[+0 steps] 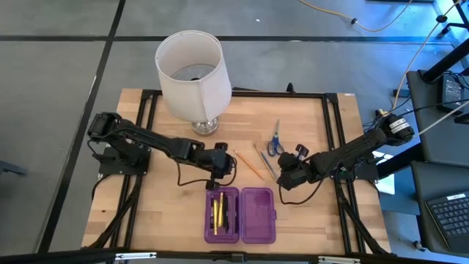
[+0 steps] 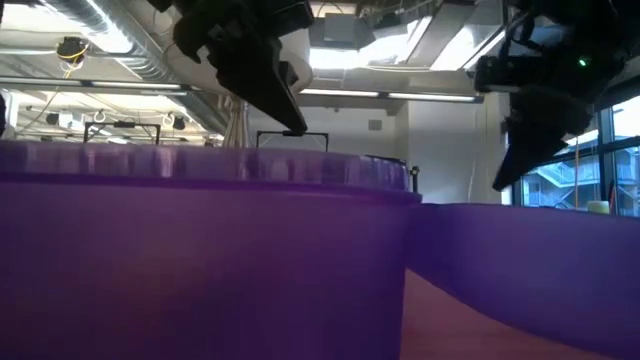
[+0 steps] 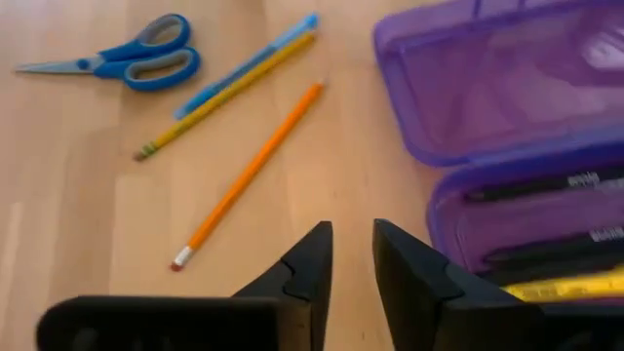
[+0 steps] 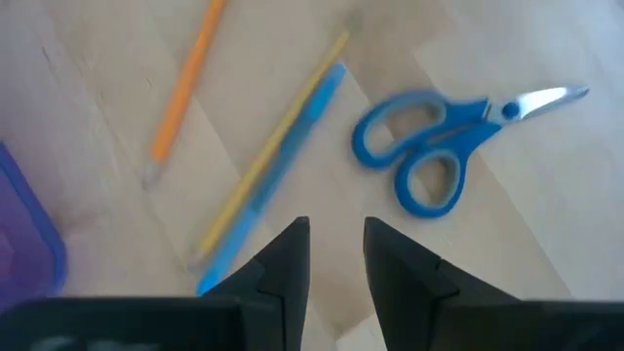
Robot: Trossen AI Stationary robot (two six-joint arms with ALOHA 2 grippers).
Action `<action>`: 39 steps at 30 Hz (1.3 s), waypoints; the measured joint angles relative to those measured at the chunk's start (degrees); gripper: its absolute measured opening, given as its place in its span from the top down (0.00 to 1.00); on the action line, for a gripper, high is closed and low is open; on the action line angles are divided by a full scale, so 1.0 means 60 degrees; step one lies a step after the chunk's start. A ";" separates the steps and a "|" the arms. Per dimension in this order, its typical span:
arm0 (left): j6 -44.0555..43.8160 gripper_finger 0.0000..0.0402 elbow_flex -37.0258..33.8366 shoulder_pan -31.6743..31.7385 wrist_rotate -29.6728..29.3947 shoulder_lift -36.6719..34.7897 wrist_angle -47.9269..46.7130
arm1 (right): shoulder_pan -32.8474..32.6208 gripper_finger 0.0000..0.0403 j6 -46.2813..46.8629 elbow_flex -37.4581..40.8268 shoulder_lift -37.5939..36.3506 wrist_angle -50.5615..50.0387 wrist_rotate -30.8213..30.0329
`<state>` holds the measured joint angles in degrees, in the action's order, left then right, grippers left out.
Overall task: Pick & place school supplies into a supply box
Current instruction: Put the orange pencil into the violet supply box
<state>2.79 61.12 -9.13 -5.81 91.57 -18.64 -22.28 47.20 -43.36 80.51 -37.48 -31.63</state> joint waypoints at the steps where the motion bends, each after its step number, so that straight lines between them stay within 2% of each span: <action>1: 0.0096 0.82 0.0000 -0.0004 0.0024 0.0055 0.0050 | 0.0000 0.74 -0.0074 0.0142 0.0000 -0.0001 0.0041; 6: 0.0265 0.76 -0.0004 0.0021 -0.0018 0.0094 0.0090 | 0.0000 0.74 0.0699 0.1263 -0.0364 0.0105 0.0146; 10: 0.0334 0.67 -0.0004 0.0058 -0.0119 0.0051 0.0045 | 0.0000 0.74 0.1618 0.2085 -0.0938 0.0884 0.0135; 15: 0.0340 0.51 -0.0004 0.0040 -0.0389 0.0047 -0.0153 | 0.0007 0.74 0.1342 0.2530 -0.1306 0.1867 0.0097; 18: -0.0133 0.45 -0.0004 0.0034 -0.0278 0.0047 -0.0252 | 0.0007 0.74 0.1084 0.2595 -0.1344 0.2111 0.0159; 23: -0.0853 0.43 0.0012 -0.0040 -0.0015 0.0043 -0.0205 | 0.0007 0.74 0.0817 0.2592 -0.1344 0.2190 0.0185; 27: -0.1155 0.43 0.0267 0.0041 -0.1418 0.0033 -0.0222 | 0.0007 0.74 0.0781 0.2592 -0.1344 0.2198 0.0191; 29: -0.1139 0.43 0.0418 0.0047 -0.1661 0.0019 -0.0343 | 0.0007 0.74 0.0772 0.2592 -0.1344 0.2201 0.0198; 31: -0.0836 0.44 0.0557 0.0079 -0.1350 0.0020 -0.0446 | 0.0007 0.74 0.0769 0.2592 -0.1344 0.2201 0.0210; 34: -0.0574 0.44 0.0884 0.0357 -0.0388 0.0193 -0.1047 | 0.0007 0.74 0.0769 0.2592 -0.1344 0.2201 0.0210; 37: -0.0068 0.44 0.1418 0.0884 -0.0378 0.0537 -0.1908 | 0.0007 0.74 0.0769 0.2592 -0.1344 0.2211 0.0210; 39: 0.0796 0.44 0.1640 0.1229 -0.0335 0.0816 -0.2069 | 0.0007 0.74 0.0769 0.2592 -0.1344 0.2257 0.0210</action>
<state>7.57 70.97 -1.75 -7.82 96.47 -31.05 -22.24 51.81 -27.81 72.44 -23.94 -30.37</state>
